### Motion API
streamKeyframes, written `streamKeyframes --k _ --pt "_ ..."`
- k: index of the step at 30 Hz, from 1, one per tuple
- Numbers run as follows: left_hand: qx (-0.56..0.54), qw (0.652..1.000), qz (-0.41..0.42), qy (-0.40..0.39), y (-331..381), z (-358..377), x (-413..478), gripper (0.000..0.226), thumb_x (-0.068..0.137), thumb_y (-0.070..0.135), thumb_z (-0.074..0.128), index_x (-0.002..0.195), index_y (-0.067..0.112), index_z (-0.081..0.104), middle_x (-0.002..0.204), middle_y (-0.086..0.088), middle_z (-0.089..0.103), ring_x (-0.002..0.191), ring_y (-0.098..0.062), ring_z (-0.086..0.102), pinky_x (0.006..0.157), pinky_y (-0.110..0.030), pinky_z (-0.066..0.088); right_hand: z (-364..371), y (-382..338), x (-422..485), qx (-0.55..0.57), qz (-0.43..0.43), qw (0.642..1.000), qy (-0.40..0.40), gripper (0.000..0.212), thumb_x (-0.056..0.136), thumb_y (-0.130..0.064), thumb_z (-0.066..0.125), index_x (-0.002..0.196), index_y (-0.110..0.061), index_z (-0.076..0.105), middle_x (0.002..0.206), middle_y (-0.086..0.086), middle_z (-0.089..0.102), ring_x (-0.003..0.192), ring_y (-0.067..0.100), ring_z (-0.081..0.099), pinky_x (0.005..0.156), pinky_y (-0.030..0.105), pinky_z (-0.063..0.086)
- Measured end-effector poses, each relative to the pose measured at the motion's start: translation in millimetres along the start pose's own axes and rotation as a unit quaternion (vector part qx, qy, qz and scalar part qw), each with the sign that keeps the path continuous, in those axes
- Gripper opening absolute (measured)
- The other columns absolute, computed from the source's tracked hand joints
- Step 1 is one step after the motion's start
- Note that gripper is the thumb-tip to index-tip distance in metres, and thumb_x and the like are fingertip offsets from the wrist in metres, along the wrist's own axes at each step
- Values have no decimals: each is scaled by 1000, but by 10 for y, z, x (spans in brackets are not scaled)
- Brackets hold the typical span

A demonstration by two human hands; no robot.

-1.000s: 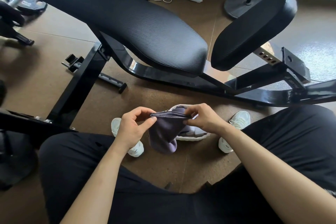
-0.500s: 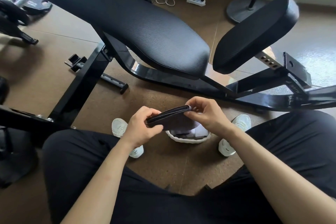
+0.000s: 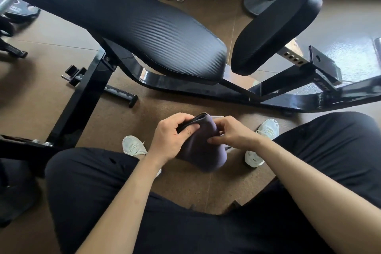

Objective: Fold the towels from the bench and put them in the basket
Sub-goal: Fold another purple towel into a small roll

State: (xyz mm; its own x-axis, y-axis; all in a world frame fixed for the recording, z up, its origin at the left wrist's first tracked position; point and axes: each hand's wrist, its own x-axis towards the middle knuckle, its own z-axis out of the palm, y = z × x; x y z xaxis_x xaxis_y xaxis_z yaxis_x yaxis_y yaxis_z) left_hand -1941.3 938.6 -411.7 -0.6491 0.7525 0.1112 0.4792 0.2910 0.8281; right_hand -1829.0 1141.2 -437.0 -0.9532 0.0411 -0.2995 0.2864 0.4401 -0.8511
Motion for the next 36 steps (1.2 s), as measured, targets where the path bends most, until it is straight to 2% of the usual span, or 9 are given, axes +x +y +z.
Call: streamKeyframes --k 3,5,7,12,18,22,28,33,36 --pt "-23 999 -29 14 -37 -78 -17 9 94 23 70 103 22 72 94 10 73 89 -7 68 81 -26 55 75 162 54 -48 30 998 -20 21 78 -36 76 90 -20 73 98 9 73 90 23 67 83 46 55" --pt "-36 998 -52 30 -57 -155 -50 11 95 17 69 103 25 70 94 14 72 88 0 67 80 -16 52 83 243 86 -63 48 997 -20 18 79 -27 79 77 -14 66 80 11 67 73 19 59 75 43 51" --pt "-48 995 -73 56 -104 -238 -70 11 97 16 67 102 25 70 91 17 71 85 4 66 77 -12 49 95 302 111 -80 62 995 -14 25 80 -24 80 73 -7 62 78 18 64 71 18 53 74 46 49" --pt "-102 980 -121 124 -274 -445 -85 17 98 24 66 94 40 71 88 16 73 88 -4 67 79 -22 52 140 425 102 -125 102 987 -11 23 83 -26 79 97 -8 73 100 8 74 98 24 66 90 38 50" --pt "-134 958 -190 170 -444 -552 -135 10 89 46 68 92 39 74 97 7 76 102 -16 71 91 -39 57 125 567 65 -128 133 983 -27 17 81 -18 78 95 -7 76 93 11 76 93 29 69 89 43 54" --pt "-135 946 -220 197 -517 -578 -134 6 97 32 66 97 32 72 100 4 75 103 -16 70 92 -38 57 147 597 78 -127 139 982 -15 16 85 -21 72 94 -8 74 94 11 75 92 28 68 87 42 54" --pt "-125 931 -255 229 -557 -577 -139 7 98 27 65 95 31 70 98 4 74 99 -14 70 83 -30 55 94 643 88 -40 151 985 75 6 92 -18 67 87 -18 66 79 0 65 79 19 60 68 32 49" --pt "-90 909 -300 275 -633 -610 -153 6 97 31 66 92 30 68 94 7 71 96 -13 68 85 -34 55 54 538 83 69 187 973 116 18 97 -23 67 96 -7 75 85 8 70 75 14 61 61 18 48" --pt "-39 919 -288 266 -629 -601 -148 18 97 27 66 80 32 62 82 7 68 80 -10 62 78 -34 53 -2 422 69 109 181 962 171 16 96 -20 69 94 -5 74 79 7 68 66 11 60 50 11 45"
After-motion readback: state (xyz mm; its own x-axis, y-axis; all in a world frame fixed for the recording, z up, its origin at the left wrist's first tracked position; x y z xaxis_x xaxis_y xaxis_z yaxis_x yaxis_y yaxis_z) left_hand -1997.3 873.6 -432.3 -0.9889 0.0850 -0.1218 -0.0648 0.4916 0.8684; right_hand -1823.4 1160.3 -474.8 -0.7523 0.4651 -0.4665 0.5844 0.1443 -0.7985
